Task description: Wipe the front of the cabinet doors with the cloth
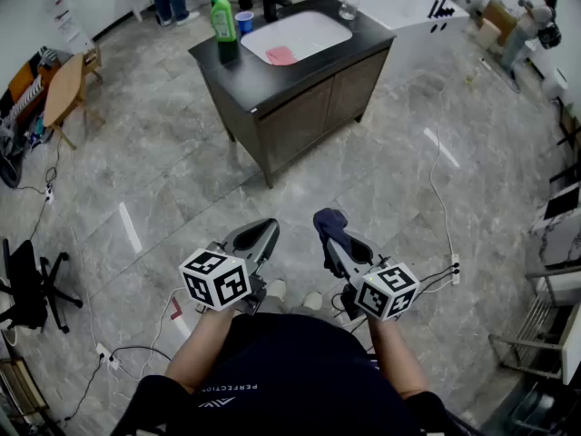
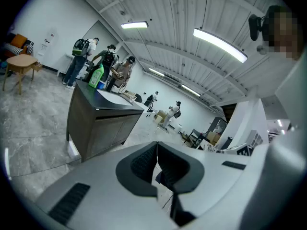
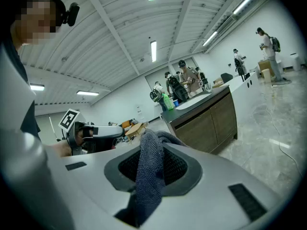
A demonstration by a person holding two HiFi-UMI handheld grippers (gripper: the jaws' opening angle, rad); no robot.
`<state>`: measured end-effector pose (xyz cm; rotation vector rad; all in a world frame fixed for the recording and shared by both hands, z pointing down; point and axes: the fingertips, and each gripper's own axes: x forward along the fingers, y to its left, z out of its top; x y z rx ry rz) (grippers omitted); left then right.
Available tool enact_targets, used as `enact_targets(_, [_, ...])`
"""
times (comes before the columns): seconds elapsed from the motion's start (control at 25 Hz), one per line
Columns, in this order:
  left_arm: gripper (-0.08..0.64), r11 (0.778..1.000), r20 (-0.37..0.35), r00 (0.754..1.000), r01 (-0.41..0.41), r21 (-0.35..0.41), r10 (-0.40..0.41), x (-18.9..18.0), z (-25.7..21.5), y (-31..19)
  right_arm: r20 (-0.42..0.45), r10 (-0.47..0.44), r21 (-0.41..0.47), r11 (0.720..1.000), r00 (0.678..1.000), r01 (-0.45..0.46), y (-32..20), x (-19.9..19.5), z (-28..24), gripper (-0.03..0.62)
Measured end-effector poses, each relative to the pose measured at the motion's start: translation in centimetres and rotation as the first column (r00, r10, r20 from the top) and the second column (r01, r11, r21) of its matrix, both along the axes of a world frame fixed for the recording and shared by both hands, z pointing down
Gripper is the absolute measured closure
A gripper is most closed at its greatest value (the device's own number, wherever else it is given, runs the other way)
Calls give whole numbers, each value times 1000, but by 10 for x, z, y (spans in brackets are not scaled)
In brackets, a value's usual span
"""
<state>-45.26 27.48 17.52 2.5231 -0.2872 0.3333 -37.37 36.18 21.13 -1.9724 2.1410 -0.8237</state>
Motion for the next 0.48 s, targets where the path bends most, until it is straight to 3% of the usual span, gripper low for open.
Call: enact_targets(0.48, [551, 1000, 21, 1000, -21, -7, 21, 15, 8, 28, 41, 13, 17, 1000, 999, -13, 26, 14, 2, 509])
